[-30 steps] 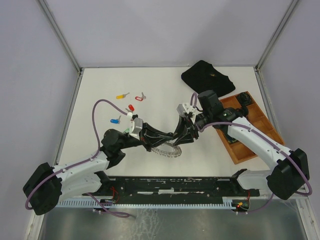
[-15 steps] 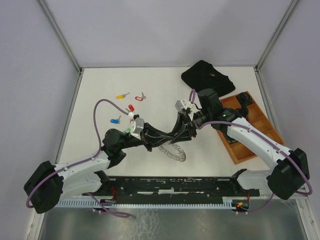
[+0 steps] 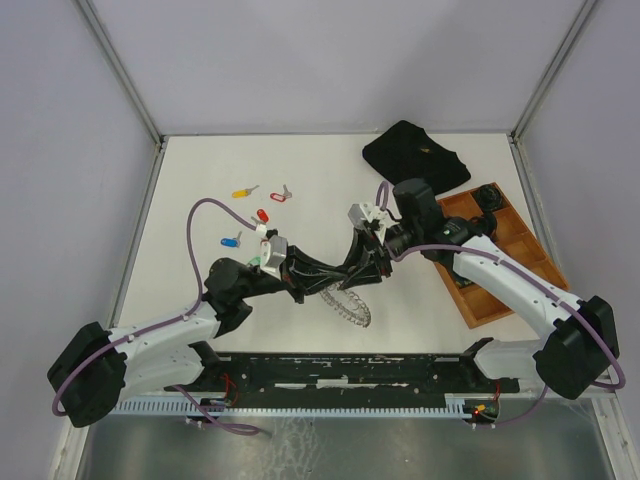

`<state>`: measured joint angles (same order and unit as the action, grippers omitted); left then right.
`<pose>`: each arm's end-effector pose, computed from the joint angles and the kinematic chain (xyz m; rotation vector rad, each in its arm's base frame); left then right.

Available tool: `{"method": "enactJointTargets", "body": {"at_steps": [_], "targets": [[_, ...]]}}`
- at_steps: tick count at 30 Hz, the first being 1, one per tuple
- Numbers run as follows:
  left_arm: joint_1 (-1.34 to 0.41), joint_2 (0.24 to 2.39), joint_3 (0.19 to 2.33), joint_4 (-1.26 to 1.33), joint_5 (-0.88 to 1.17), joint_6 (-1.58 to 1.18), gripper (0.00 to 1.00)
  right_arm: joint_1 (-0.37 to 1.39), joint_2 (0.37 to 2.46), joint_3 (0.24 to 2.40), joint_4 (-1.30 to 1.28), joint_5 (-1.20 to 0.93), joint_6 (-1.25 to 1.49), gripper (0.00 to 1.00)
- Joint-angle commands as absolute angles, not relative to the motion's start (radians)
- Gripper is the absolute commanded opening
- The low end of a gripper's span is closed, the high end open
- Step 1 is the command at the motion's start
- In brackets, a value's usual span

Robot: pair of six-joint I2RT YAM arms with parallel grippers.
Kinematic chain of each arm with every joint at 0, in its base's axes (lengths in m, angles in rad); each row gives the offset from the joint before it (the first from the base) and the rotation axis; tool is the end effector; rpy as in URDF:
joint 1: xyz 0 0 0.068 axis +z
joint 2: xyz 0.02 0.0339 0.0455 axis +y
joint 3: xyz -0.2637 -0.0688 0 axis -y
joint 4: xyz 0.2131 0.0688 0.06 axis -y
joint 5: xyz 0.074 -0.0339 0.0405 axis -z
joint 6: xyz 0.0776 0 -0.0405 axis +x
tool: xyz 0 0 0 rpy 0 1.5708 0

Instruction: Remove the keys from the keyring

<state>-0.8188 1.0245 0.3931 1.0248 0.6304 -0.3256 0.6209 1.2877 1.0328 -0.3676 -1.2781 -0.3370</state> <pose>0.1146 -0.1895 0.3139 0.8888 1.0533 -1.3438 0.1569 0.2035 0.3148 -1.5245 1.3575 1.5415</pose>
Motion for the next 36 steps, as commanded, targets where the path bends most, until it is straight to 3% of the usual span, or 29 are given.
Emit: {"method": "enactJointTargets", "body": {"at_steps": [1, 7, 15, 29, 36], "targets": [[-0.824, 0.999, 0.423, 1.113, 0.635, -0.364, 0.03, 0.628, 1.282, 1.039, -0.347, -1.291, -0.355, 0.34], [-0.825, 0.991, 0.419, 1.118, 0.635, -0.365, 0.03, 0.627, 1.282, 1.045, -0.364, -1.296, -0.371, 0.27], [-0.825, 0.982, 0.414, 1.120, 0.632, -0.367, 0.03, 0.628, 1.282, 1.049, -0.382, -1.293, -0.388, 0.26], [-0.825, 0.954, 0.393, 1.118, 0.615, -0.354, 0.03, 0.622, 1.281, 1.078, -0.428, -1.306, -0.395, 0.00], [-0.825, 0.925, 0.342, 1.177, 0.587, -0.335, 0.03, 0.617, 1.311, 1.072, -0.319, -1.320, -0.214, 0.00]]}}
